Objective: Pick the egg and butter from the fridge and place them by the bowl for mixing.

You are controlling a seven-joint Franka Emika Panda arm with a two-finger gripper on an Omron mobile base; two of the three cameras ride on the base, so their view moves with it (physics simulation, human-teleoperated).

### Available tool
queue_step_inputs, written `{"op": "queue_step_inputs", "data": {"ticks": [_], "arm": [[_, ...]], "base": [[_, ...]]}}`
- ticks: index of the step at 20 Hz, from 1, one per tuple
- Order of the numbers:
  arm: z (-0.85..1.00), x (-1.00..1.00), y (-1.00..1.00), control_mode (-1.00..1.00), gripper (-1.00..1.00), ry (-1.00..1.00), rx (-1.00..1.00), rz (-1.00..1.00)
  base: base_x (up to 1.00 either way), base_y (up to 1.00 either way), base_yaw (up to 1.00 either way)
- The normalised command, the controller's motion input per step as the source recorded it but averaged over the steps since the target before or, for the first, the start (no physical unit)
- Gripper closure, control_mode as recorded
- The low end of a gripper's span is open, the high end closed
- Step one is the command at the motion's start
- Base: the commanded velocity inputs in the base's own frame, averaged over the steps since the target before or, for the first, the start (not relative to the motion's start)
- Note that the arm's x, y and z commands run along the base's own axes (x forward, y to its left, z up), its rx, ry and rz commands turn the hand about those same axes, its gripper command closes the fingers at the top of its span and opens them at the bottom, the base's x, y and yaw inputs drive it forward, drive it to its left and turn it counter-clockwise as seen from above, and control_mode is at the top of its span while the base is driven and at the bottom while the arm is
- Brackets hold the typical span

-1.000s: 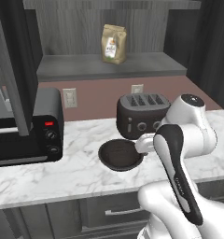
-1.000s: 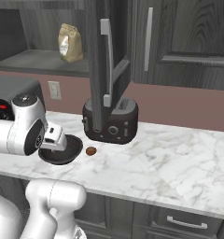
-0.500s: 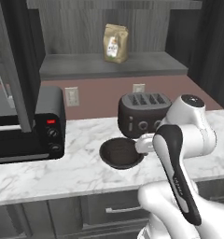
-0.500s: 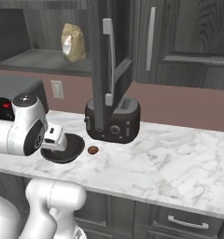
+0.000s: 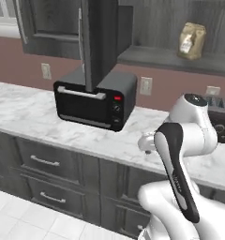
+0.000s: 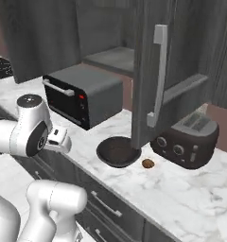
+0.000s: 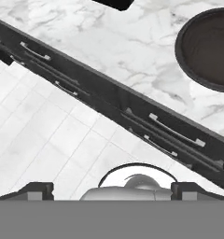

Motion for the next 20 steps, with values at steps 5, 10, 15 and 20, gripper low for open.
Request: {"op": "queue_step_inputs", "data": {"ticks": [5,10,15,20], "arm": [[0.00,0.00,0.00,1.00,-1.00,0.00,0.00,0.00],[0.00,0.00,0.00,1.00,-1.00,0.00,0.00,0.00],[0.00,0.00,0.00,1.00,-1.00,0.00,0.00,0.00],[0.00,0.00,0.00,1.00,-1.00,0.00,0.00,0.00]], "base": [[-0.03,0.00,1.00],[-0.01,0.00,1.00],[0.07,-0.01,0.97],[0.45,-0.04,0.66]]}}
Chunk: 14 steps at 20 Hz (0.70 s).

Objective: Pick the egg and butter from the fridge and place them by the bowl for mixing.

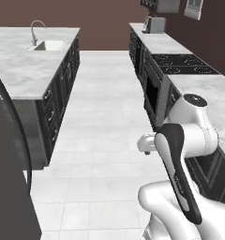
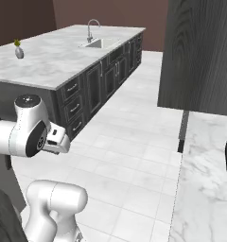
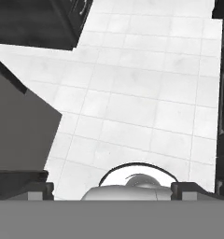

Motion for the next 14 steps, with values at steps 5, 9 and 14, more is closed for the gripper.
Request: {"op": "queue_step_inputs", "data": {"ticks": [5,9,14], "arm": [[0.00,0.00,0.00,1.00,-1.00,0.00,0.00,0.00],[0.00,0.00,0.00,1.00,-1.00,0.00,0.00,0.00],[0.00,0.00,0.00,1.00,-1.00,0.00,0.00,0.00]], "base": [[0.70,-0.10,0.41],[0.81,-0.21,0.19],[0.81,-0.23,0.15]]}}
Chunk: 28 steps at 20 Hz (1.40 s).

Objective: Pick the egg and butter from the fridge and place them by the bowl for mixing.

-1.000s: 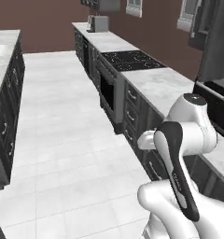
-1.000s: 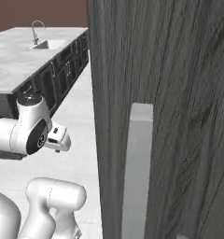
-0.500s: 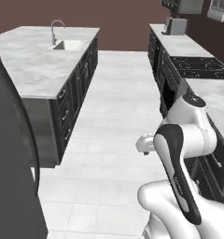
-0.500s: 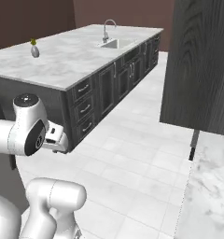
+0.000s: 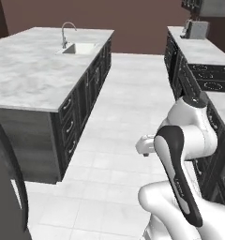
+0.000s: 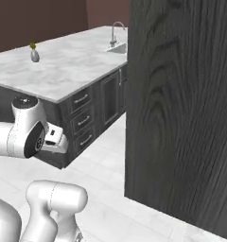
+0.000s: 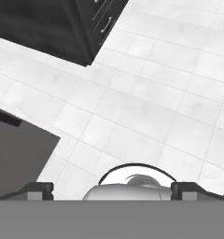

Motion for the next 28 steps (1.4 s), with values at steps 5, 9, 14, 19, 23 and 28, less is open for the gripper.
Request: {"op": "queue_step_inputs", "data": {"ticks": [5,9,14,19,23,28], "arm": [[0.00,0.00,0.00,1.00,-1.00,0.00,0.00,0.00],[0.00,0.00,0.00,1.00,-1.00,0.00,0.00,0.00],[0.00,0.00,0.00,1.00,-1.00,0.00,0.00,0.00],[0.00,0.00,0.00,1.00,-1.00,0.00,0.00,0.00],[0.00,0.00,0.00,1.00,-1.00,0.00,0.00,0.00],[0.00,0.00,0.00,1.00,-1.00,0.00,0.00,0.00]], "base": [[0.80,-0.05,0.34],[0.57,0.00,0.61],[0.41,-0.04,0.77],[0.52,-0.05,0.69],[0.64,-0.22,0.42],[0.64,-0.35,0.22]]}}
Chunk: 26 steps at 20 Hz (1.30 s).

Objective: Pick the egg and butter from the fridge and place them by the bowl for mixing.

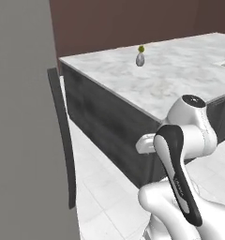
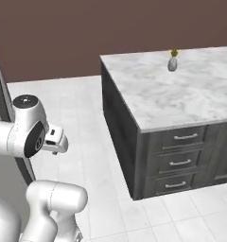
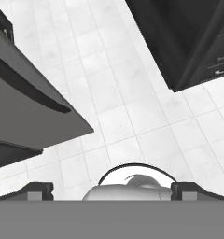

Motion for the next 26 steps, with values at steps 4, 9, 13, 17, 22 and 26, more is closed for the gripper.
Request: {"op": "queue_step_inputs", "data": {"ticks": [4,9,13,17,22,26], "arm": [[0.00,0.00,0.00,1.00,-1.00,0.00,0.00,0.00],[0.00,0.00,0.00,1.00,-1.00,0.00,0.00,0.00],[0.00,0.00,0.00,1.00,-1.00,0.00,0.00,0.00],[0.00,0.00,0.00,1.00,-1.00,0.00,0.00,0.00],[0.00,0.00,0.00,1.00,-1.00,0.00,0.00,0.00],[0.00,0.00,0.00,1.00,-1.00,0.00,0.00,0.00]], "base": [[0.67,-0.38,0.13],[0.51,-0.22,0.40],[0.52,-0.13,0.59],[0.50,-0.18,0.50],[0.54,-0.41,0.12],[0.58,-0.44,0.04]]}}
